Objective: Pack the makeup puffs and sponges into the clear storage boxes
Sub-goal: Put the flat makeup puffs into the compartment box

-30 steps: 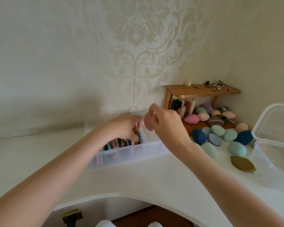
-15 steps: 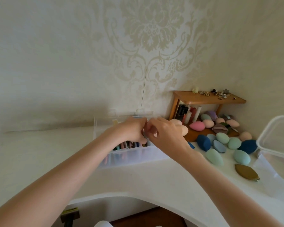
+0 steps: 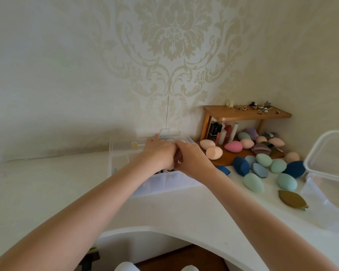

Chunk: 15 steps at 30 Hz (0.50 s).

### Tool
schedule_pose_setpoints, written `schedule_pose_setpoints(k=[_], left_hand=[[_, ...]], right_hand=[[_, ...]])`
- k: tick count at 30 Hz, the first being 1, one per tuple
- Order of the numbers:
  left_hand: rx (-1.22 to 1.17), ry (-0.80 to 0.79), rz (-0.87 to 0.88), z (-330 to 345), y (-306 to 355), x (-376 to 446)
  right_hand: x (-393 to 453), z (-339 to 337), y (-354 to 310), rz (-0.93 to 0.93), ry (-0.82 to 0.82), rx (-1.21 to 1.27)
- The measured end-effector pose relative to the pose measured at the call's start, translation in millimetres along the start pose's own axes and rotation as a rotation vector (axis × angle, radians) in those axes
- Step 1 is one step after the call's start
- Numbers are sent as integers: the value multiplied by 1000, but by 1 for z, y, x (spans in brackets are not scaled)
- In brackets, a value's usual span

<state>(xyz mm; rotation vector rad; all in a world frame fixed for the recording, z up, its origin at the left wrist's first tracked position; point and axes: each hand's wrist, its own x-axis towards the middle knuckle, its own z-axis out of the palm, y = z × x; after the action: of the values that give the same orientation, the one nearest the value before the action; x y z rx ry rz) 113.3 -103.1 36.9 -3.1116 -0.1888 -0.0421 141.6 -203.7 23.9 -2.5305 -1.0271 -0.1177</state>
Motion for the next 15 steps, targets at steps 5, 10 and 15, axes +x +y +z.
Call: schedule_pose_setpoints(k=[5,10,15], left_hand=[[-255,-56,54,0,-9,-4],[-484,32,29,-8,-28,-14],[-548,121,91,-17,-28,-13]], right_hand=[[0,-3,-5,29,-31,4],[-6,-32,-2,40,-118,119],[0,-53,13,111,24,95]])
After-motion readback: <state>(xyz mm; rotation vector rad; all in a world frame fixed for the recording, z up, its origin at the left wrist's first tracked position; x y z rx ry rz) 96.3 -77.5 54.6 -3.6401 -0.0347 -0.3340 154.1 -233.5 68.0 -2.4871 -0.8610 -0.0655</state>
